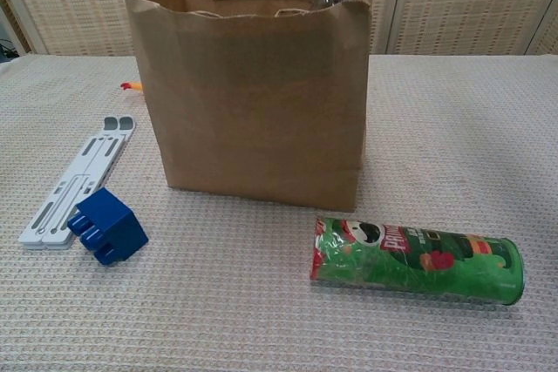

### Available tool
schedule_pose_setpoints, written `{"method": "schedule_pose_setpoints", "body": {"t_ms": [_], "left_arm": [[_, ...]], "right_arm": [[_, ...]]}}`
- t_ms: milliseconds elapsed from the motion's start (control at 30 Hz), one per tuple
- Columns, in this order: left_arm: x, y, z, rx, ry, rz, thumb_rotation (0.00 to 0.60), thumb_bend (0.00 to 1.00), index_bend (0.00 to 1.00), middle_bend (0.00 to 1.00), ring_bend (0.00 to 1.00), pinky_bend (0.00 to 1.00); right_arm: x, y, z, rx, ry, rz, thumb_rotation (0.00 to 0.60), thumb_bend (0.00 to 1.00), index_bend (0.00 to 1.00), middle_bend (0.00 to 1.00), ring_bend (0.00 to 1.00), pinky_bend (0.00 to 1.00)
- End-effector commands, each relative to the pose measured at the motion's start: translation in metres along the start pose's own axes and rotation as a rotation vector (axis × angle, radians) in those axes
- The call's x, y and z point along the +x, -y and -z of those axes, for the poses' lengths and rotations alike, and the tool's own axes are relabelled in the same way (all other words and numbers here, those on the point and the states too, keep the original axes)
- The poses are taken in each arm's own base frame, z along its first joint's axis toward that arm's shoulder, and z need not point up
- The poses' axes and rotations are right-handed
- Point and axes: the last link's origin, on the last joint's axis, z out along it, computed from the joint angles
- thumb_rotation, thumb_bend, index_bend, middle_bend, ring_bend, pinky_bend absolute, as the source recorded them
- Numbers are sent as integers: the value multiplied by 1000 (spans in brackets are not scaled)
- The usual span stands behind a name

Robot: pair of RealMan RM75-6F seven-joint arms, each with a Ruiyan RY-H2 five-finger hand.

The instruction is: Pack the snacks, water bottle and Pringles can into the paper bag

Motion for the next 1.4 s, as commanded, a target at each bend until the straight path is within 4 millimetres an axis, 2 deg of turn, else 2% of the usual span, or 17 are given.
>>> {"method": "schedule_pose_setpoints", "body": {"t_ms": [33, 167, 267, 400, 500, 700, 900, 1233, 1300, 1400], "left_arm": [[0, 0, 0, 1, -2, -2, 600, 374, 22, 0, 0, 0], [0, -1, 0, 5, -4, -7, 600, 373, 22, 0, 0, 0], [0, -1, 0, 9, -6, -9, 600, 374, 22, 0, 0, 0], [-1, -1, 0, 12, -8, -11, 600, 373, 22, 0, 0, 0], [0, -1, 0, 12, -8, -9, 600, 373, 22, 0, 0, 0], [0, -1, 0, 11, -7, -6, 600, 373, 22, 0, 0, 0], [0, -1, 0, 10, -7, -4, 600, 373, 22, 0, 0, 0], [0, -1, 0, 8, -6, -5, 600, 373, 22, 0, 0, 0], [0, 0, 0, 7, -5, -4, 600, 374, 22, 0, 0, 0], [0, 0, 0, 6, -4, -2, 600, 373, 22, 0, 0, 0]], "right_arm": [[-11, -52, 29, -49, 177, 62, 600, 118, 0, 154, 96, 219], [-26, -79, 51, -1, 396, 185, 600, 78, 0, 154, 95, 205], [-38, -84, 65, 79, 519, 269, 600, 53, 0, 149, 79, 183], [-57, -75, 82, 187, 612, 278, 600, 33, 0, 139, 55, 149], [-73, -60, 97, 272, 648, 259, 600, 17, 0, 132, 45, 139], [-101, -42, 117, 344, 718, 211, 600, 0, 0, 112, 34, 126], [-129, -35, 127, 364, 739, 258, 600, 0, 0, 112, 34, 126], [-179, -14, 131, 340, 742, 291, 600, 0, 0, 112, 40, 129], [-190, -10, 132, 328, 748, 298, 600, 0, 6, 112, 57, 155], [-196, -7, 133, 318, 744, 298, 600, 38, 98, 155, 150, 285]]}}
